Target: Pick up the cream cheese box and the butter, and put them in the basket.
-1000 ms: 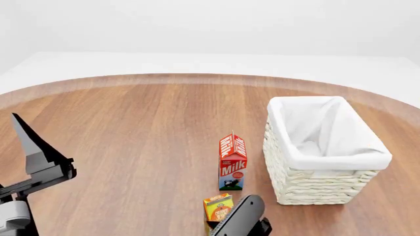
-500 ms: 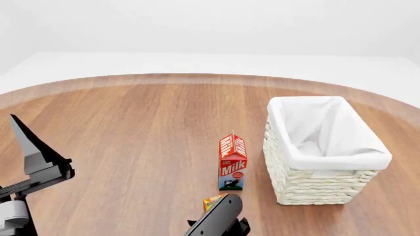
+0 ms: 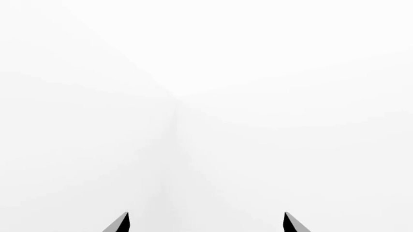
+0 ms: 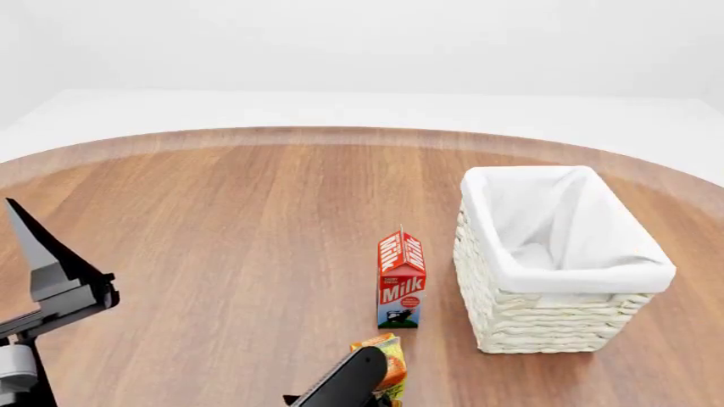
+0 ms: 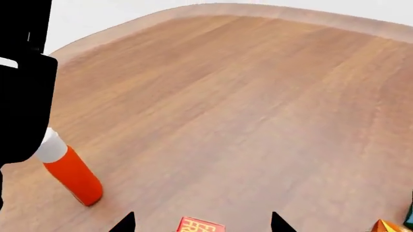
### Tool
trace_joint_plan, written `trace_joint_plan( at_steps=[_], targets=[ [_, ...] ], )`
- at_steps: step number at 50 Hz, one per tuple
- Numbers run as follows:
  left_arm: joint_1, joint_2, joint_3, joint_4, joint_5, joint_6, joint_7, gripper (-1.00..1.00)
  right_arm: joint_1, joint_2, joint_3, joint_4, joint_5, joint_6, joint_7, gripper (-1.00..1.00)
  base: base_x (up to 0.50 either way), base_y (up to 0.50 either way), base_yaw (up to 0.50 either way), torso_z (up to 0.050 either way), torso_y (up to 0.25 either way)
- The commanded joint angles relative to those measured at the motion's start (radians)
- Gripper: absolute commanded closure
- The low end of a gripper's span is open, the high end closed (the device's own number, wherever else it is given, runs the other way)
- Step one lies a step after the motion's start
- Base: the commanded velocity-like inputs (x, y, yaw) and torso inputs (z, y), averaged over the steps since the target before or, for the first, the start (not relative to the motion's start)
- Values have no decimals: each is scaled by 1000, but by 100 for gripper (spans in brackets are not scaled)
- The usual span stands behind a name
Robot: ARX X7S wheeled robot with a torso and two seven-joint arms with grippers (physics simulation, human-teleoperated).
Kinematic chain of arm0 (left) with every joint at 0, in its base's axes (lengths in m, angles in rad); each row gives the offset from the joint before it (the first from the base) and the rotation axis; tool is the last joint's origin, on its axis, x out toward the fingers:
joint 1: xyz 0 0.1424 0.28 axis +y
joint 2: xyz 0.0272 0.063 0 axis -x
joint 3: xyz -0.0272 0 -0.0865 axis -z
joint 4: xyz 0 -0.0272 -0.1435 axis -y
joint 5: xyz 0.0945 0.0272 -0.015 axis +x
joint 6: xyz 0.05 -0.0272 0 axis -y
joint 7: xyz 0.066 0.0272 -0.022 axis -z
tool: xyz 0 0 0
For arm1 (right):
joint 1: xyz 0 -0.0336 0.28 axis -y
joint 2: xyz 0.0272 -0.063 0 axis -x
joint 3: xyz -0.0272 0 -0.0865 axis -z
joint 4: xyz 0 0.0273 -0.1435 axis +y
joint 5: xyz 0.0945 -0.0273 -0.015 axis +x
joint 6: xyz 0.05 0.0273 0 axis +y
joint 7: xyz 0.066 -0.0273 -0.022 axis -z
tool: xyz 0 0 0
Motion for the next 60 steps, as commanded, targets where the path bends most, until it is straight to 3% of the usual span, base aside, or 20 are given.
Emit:
trace_joint_plan(
  at_steps=[1, 26, 60],
  targets=[
    [3, 17, -35, -7, 0, 12, 22, -100, -30, -61, 15, 14, -63, -46, -47, -100, 0, 0, 0, 0, 0],
    [3, 13, -39, -18, -8, 16, 17, -100, -207, -57, 69, 128, -205, -219, -55, -100, 0, 0, 0, 0, 0],
    [3, 7, -45, -18, -13, 14, 10, -100, -259, -64, -42, 155, -284, -209, -58, -100, 0, 0, 0, 0, 0]
  ],
)
